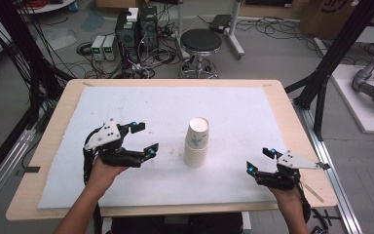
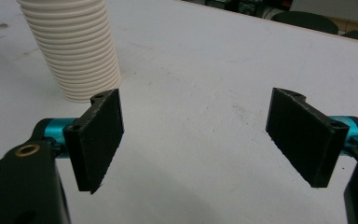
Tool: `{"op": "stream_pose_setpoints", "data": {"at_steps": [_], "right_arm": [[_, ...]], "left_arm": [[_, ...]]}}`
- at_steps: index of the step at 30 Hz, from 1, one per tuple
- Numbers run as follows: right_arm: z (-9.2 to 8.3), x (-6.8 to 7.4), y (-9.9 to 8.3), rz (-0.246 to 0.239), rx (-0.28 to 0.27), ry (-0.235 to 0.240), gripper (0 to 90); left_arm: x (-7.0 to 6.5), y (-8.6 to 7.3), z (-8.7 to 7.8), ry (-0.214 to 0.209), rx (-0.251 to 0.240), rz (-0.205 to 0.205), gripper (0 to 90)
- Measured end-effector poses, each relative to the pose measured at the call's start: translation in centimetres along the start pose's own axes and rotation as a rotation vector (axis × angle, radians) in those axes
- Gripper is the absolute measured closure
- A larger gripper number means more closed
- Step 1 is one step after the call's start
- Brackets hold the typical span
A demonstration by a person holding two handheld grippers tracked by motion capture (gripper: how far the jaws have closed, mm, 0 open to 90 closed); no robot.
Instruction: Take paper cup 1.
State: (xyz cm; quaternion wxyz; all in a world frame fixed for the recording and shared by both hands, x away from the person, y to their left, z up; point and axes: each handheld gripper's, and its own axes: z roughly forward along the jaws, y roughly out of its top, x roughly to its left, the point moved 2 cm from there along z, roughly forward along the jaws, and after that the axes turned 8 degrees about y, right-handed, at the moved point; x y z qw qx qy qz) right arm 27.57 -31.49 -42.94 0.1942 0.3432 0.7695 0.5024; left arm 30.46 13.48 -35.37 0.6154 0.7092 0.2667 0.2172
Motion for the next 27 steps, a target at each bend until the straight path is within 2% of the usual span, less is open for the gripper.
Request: {"op": "stream_pose_setpoints", "data": {"at_steps": [6, 13, 18, 20, 27], "right_arm": [[0.1, 0.1, 0.1, -0.003, -0.001, 0.006, 19.5], [0.1, 0.1, 0.1, -0.003, -0.005, 0.010, 19.5], [0.0, 0.0, 0.1, -0.002, -0.011, 0.012, 19.5], [0.0, 0.0, 0.0, 0.000, -0.010, 0.012, 19.5], [0.1, 0.0, 0.1, 0.000, -0.010, 0.018, 19.5]], "left_arm": [[-0.8, 1.7, 2.2, -0.023, 0.026, 0.027, 16.6], [-1.8, 3.0, 5.2, -0.051, 0.071, 0.039, 16.6], [-2.1, 3.2, 7.1, -0.061, 0.103, 0.020, 16.6], [-2.3, 3.2, 7.9, -0.068, 0.125, 0.024, 16.4], [-3.0, 3.0, 10.0, -0.068, 0.152, 0.022, 16.3]]}}
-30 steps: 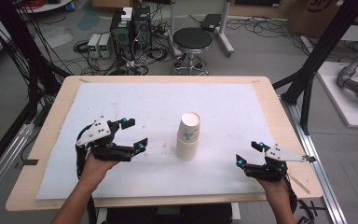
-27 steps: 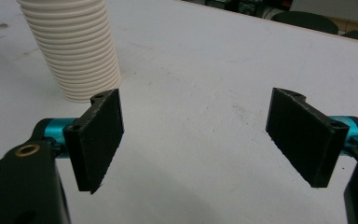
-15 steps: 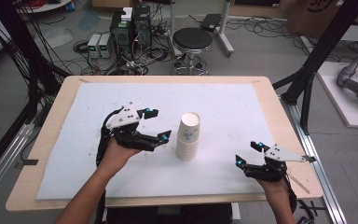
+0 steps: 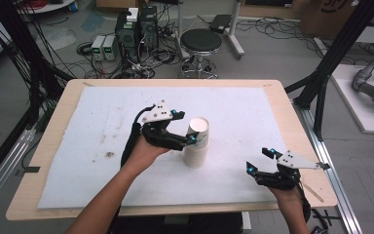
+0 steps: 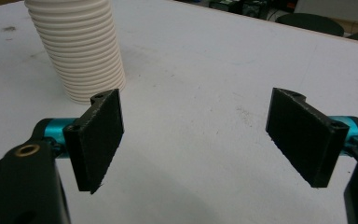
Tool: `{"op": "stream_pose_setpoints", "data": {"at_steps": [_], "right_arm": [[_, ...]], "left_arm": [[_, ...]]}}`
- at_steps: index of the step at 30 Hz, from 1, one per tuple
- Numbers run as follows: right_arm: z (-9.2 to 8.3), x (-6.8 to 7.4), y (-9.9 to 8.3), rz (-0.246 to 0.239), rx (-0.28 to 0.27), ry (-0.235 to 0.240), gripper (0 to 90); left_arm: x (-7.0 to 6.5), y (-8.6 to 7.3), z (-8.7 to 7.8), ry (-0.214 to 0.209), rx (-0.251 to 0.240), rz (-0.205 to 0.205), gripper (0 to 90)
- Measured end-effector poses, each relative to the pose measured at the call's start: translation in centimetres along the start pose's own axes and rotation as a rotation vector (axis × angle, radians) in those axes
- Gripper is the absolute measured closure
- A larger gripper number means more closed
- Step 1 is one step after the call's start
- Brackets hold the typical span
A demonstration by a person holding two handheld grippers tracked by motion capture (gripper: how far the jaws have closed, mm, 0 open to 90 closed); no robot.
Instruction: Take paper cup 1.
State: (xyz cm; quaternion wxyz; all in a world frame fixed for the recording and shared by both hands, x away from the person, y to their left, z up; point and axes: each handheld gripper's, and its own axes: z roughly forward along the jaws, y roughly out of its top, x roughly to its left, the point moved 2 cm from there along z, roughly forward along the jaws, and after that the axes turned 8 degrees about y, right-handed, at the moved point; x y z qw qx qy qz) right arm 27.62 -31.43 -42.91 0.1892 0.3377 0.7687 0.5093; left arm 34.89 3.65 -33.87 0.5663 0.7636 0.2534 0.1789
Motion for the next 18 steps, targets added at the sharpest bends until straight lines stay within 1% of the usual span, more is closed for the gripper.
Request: {"op": "stream_pose_setpoints", "data": {"at_steps": [4, 6, 9, 10, 12, 13, 16, 18], "right_arm": [[0.0, 0.0, 0.0, 0.001, 0.001, 0.002, 19.5], [0.0, 0.0, 0.0, 0.001, 0.001, 0.003, 19.5], [0.0, 0.0, 0.0, 0.001, -0.003, 0.002, 19.6], [-0.1, 0.0, 0.0, 0.002, -0.002, 0.002, 19.5], [-0.1, -0.1, 0.0, -0.001, -0.002, 0.003, 19.5], [-0.1, -0.1, 0.0, 0.001, -0.004, 0.003, 19.6], [-0.1, -0.1, 0.0, 0.004, -0.002, 0.003, 19.6], [-0.1, -0.1, 0.0, 0.001, -0.003, 0.001, 19.6]], "left_arm": [[-0.3, -0.1, 0.9, -0.008, 0.014, 0.007, 16.3], [-0.5, -0.1, 1.3, -0.012, 0.016, 0.004, 16.3], [-0.7, -0.2, 2.0, -0.014, 0.025, 0.006, 16.3], [-0.7, -0.2, 2.2, -0.013, 0.031, 0.015, 16.5], [-0.8, -0.2, 2.5, -0.010, 0.027, 0.013, 16.9], [-0.8, -0.2, 2.6, -0.012, 0.034, 0.016, 17.0], [-0.9, -0.4, 2.9, -0.021, 0.047, 0.035, 20.5], [-0.9, -0.4, 3.0, -0.023, 0.052, 0.038, 21.8]]}}
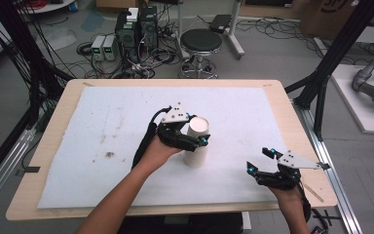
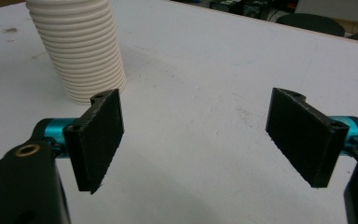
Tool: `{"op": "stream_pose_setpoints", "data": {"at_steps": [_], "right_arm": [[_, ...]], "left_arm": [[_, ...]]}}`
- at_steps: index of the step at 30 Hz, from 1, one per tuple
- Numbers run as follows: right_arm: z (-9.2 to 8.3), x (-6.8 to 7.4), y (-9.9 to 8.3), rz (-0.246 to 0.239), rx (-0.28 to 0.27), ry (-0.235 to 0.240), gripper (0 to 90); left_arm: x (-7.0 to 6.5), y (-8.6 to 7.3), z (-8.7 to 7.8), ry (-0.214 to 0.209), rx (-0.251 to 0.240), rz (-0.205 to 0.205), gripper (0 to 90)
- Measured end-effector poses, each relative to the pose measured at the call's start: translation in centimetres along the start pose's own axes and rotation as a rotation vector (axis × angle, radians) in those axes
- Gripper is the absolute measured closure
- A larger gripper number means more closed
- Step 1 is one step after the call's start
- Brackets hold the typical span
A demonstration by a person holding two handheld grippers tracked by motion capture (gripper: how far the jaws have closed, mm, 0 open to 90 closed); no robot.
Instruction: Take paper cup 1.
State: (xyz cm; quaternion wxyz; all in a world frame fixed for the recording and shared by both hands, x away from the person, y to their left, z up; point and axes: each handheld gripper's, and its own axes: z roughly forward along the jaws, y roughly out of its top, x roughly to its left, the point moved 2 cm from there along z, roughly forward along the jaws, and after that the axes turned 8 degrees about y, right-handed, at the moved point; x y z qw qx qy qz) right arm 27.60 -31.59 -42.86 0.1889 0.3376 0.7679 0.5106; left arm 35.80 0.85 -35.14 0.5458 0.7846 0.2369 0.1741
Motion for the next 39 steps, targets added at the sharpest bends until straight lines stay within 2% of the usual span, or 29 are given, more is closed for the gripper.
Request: {"op": "stream_pose_setpoints", "data": {"at_steps": [3, 6, 13, 14, 19, 26, 33, 35, 39], "right_arm": [[0.0, 0.0, 0.0, -0.003, -0.002, 0.000, 19.7], [0.0, 0.1, 0.0, -0.003, 0.001, 0.003, 19.8], [0.0, 0.1, 0.1, -0.001, 0.001, 0.003, 19.7], [0.0, 0.1, 0.1, -0.001, 0.001, 0.003, 19.8], [0.1, 0.1, 0.0, -0.006, 0.002, 0.002, 19.7], [0.1, 0.2, 0.1, -0.002, 0.004, 0.006, 19.8], [0.2, 0.2, 0.1, 0.000, 0.004, 0.006, 19.8], [0.3, 0.2, 0.1, -0.003, 0.004, 0.006, 19.8], [0.4, 0.1, 0.1, 0.002, 0.002, 0.007, 19.8]], "left_arm": [[0.1, 0.0, 0.0, -0.002, -0.003, -0.014, 25.3], [0.2, 0.0, -0.1, -0.005, -0.011, -0.001, 32.6], [0.3, 0.6, -0.5, -0.012, -0.043, -0.017, 33.0], [0.3, 0.7, -0.6, -0.014, -0.051, -0.030, 33.0], [0.4, 2.0, -1.4, -0.025, -0.081, -0.032, 33.5], [0.4, 4.2, -3.3, -0.040, -0.150, -0.028, 34.7], [0.9, 6.1, -5.8, -0.042, -0.238, -0.046, 35.1], [1.1, 6.6, -6.6, -0.042, -0.262, -0.057, 35.1], [1.8, 6.7, -8.3, -0.021, -0.280, -0.056, 35.1]]}}
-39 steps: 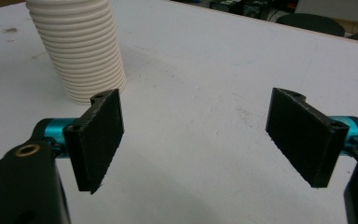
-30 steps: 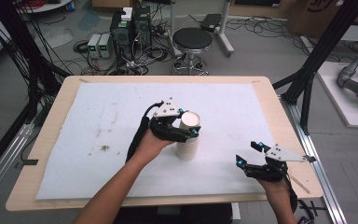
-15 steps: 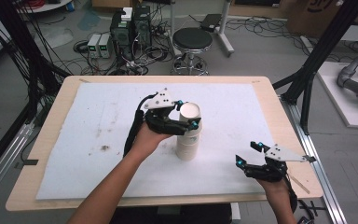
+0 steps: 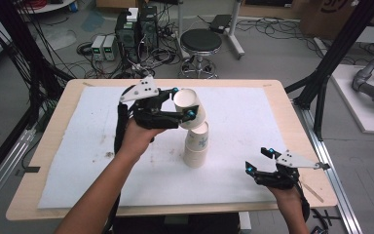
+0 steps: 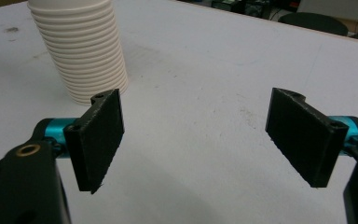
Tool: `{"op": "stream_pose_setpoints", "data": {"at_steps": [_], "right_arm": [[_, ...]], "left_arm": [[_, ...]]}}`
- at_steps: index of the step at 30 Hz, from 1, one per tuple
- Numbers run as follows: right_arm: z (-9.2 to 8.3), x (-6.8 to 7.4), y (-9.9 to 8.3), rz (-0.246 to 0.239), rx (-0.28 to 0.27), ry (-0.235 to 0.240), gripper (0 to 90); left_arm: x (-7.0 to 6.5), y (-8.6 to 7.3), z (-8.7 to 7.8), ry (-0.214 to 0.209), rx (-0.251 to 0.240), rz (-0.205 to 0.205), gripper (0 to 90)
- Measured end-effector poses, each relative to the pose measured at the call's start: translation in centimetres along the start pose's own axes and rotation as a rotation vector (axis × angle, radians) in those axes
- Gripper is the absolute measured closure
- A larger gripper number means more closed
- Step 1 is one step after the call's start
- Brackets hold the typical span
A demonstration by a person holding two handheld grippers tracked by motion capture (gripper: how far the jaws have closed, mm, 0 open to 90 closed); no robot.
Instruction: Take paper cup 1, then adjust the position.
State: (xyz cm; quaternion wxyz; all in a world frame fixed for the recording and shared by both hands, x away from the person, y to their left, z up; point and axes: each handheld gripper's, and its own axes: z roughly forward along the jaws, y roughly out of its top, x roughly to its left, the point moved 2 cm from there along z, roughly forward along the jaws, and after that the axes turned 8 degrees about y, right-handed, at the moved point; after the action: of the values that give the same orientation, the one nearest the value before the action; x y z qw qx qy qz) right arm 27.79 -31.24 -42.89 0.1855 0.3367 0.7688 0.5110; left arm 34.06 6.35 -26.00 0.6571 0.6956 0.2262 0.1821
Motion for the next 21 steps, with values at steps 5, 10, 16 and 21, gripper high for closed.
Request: {"op": "stream_pose_setpoints", "data": {"at_steps": [5, 10, 16, 21], "right_arm": [[0.2, 0.0, 0.1, 0.008, -0.004, 0.001, 19.8], [0.7, 0.0, 0.3, 0.005, -0.001, 0.007, 19.7], [1.0, 0.3, 0.6, -0.002, -0.005, 0.021, 19.7], [1.2, 0.6, 0.9, 0.004, -0.014, 0.052, 19.7]], "left_arm": [[1.2, -0.8, -2.9, 0.045, 0.004, -0.003, 35.1], [2.8, -2.8, -6.1, 0.107, 0.009, -0.023, 35.2], [3.6, -5.6, -8.5, 0.170, 0.022, -0.041, 35.3], [3.6, -7.5, -9.7, 0.184, 0.044, -0.037, 35.3]]}}
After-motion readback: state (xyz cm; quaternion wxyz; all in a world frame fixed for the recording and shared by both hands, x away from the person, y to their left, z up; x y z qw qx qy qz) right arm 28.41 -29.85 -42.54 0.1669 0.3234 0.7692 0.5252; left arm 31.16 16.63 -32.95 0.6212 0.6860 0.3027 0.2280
